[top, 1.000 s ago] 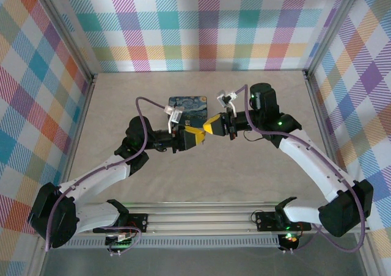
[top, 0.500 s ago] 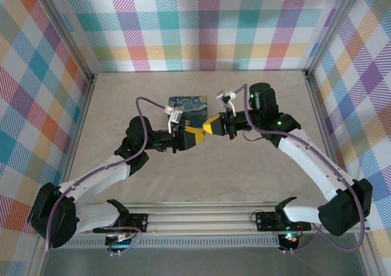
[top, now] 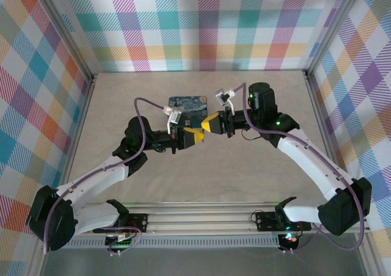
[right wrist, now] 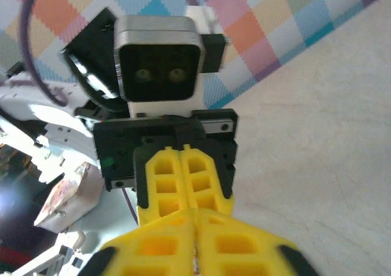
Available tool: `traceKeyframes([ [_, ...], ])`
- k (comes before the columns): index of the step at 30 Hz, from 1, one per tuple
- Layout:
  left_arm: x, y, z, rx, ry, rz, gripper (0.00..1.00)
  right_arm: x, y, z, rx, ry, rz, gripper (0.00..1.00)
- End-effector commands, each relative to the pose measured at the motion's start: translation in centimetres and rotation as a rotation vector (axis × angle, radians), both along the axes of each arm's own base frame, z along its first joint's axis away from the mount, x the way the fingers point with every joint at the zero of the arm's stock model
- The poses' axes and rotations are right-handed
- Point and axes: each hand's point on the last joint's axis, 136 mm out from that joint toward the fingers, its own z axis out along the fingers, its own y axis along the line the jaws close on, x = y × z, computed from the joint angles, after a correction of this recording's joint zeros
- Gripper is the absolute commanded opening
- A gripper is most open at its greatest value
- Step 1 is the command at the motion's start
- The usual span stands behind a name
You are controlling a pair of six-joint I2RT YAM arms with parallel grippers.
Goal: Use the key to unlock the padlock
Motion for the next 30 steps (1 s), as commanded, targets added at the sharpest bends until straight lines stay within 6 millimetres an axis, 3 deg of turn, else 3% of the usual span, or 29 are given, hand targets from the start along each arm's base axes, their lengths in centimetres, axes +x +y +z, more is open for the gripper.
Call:
traceKeyframes([
  [1, 0.7, 1.2, -0.9, 0.075, -0.012, 0.091, 0.0, 2.2, -0.1, -1.1, -0.041, 0.028, -0.129, 0.39],
  [3, 1.4, 2.3, -2.7, 0.125, 0.027, 0.166, 0.0, 3.3, -0.3, -2.0, -0.066, 0.058, -0.197, 0.54],
  [6, 1.9, 4.3, -4.8, 0.178, 0.074, 0.27, 0.0, 5.1, -0.8, -3.7, -0.104, 0.113, -0.312, 0.61],
  [11, 1.6, 7.4, -7.7, 0.278, 0.107, 0.41, 0.0, 7.7, -0.8, -7.9, -0.201, 0.194, -0.468, 0.58],
  [15, 0.3, 8.6, -8.1, 0.275, 0.091, 0.434, 0.0, 8.1, 0.9, -10.5, -0.231, 0.284, -0.472, 0.57],
  [20, -0.9, 9.2, -6.7, 0.225, 0.037, 0.417, 0.0, 6.3, 3.0, -9.8, -0.062, 0.289, -0.329, 0.53],
  [24, -1.5, 8.4, -4.2, 0.134, -0.02, 0.348, 0.0, 4.2, 2.9, -7.9, 0.047, 0.25, -0.244, 0.48],
  [30, -0.3, 7.0, -1.3, 0.043, -0.073, 0.3, 0.0, 3.0, 2.5, -5.8, 0.104, 0.354, -0.23, 0.51],
])
